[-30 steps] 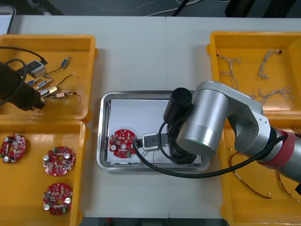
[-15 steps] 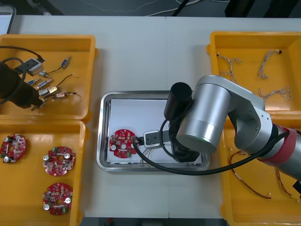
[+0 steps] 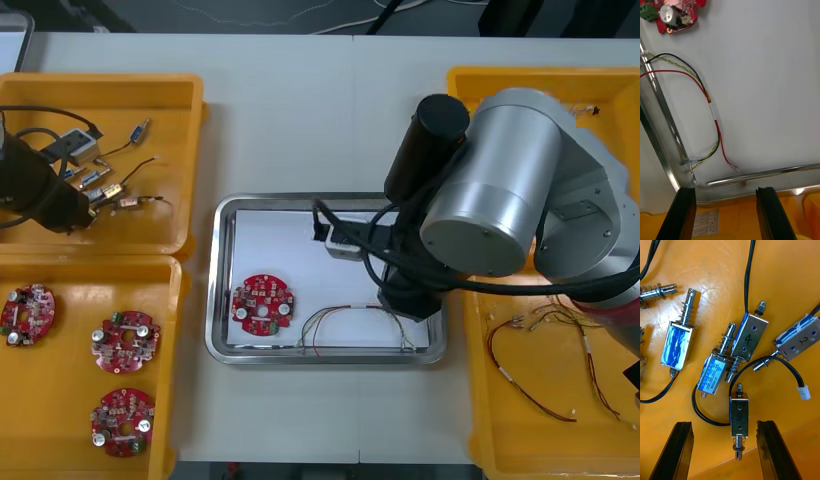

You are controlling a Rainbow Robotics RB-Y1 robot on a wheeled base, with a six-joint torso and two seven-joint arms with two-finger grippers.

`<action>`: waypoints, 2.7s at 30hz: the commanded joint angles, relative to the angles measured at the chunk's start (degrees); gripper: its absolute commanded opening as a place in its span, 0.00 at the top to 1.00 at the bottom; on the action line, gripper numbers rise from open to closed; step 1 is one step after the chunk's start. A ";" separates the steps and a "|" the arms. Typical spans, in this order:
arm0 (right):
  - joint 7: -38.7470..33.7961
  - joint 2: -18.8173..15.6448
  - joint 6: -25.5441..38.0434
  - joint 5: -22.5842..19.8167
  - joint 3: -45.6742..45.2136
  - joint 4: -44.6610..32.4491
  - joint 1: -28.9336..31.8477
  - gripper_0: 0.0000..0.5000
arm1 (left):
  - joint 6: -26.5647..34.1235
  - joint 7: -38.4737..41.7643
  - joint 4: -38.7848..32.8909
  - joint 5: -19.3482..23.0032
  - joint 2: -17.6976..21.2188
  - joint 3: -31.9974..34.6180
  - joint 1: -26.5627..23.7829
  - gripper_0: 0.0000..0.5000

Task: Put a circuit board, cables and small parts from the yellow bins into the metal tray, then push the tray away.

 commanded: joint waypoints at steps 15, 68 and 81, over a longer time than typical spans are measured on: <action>-33.93 -9.22 0.30 -9.45 -16.27 -5.94 1.07 0.06 | -2.58 2.21 1.83 -4.78 -4.62 -2.33 -3.83 0.00; -42.54 -18.45 0.30 -10.51 -46.06 -7.79 19.00 0.06 | 1.38 0.71 0.07 -2.75 -2.07 0.84 -0.49 1.00; -39.73 -19.07 0.30 -9.36 -46.24 0.65 14.61 0.06 | 10.60 2.82 -3.62 -0.38 -0.31 5.23 -4.09 1.00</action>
